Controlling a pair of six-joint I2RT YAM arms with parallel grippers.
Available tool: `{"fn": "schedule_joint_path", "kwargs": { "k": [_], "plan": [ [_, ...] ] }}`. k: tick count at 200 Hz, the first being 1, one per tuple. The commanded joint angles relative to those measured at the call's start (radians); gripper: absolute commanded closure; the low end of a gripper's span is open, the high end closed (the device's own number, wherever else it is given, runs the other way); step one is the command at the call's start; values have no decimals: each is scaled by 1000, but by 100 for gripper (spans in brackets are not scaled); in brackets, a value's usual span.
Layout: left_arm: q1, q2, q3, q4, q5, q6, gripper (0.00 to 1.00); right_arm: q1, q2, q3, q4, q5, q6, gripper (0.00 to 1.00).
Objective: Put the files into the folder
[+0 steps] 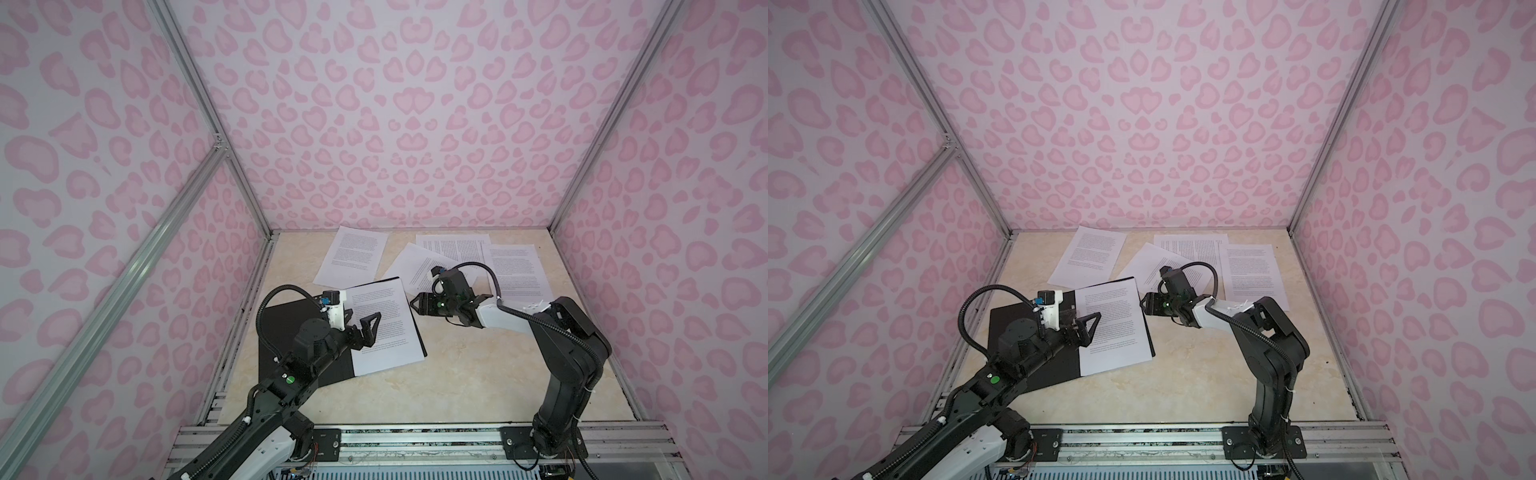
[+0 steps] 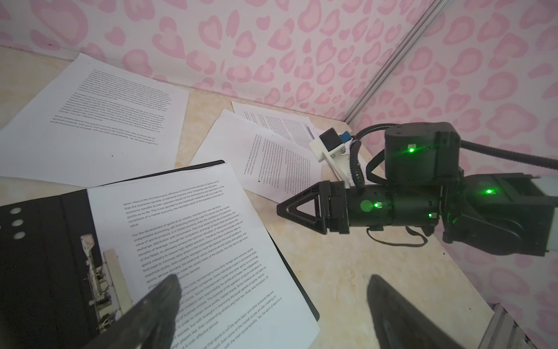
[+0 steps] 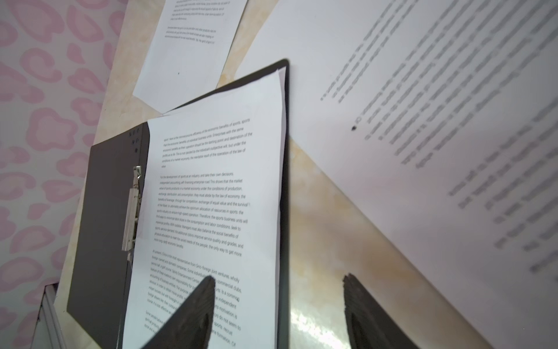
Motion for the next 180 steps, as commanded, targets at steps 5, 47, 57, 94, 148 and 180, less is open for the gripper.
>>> {"fn": "schedule_joint_path", "kwargs": {
  "k": [5,47,57,94,148,180],
  "plan": [
    [1,41,21,-32,-113,-56,3,2,47,100,-128,17,-65,31],
    [116,261,74,-107,-46,-174,3,2,207,298,-186,-26,-46,31],
    [163,311,71,-94,13,-191,3,5,240,339,-195,-26,-49,31],
    [282,442,64,-81,105,-230,3,11,326,469,-237,-21,-48,32],
    [355,574,74,-86,138,-267,3,9,398,541,-241,-33,13,32],
    [370,627,80,-90,151,-279,3,15,425,560,-224,-60,30,32]
  ]
}}
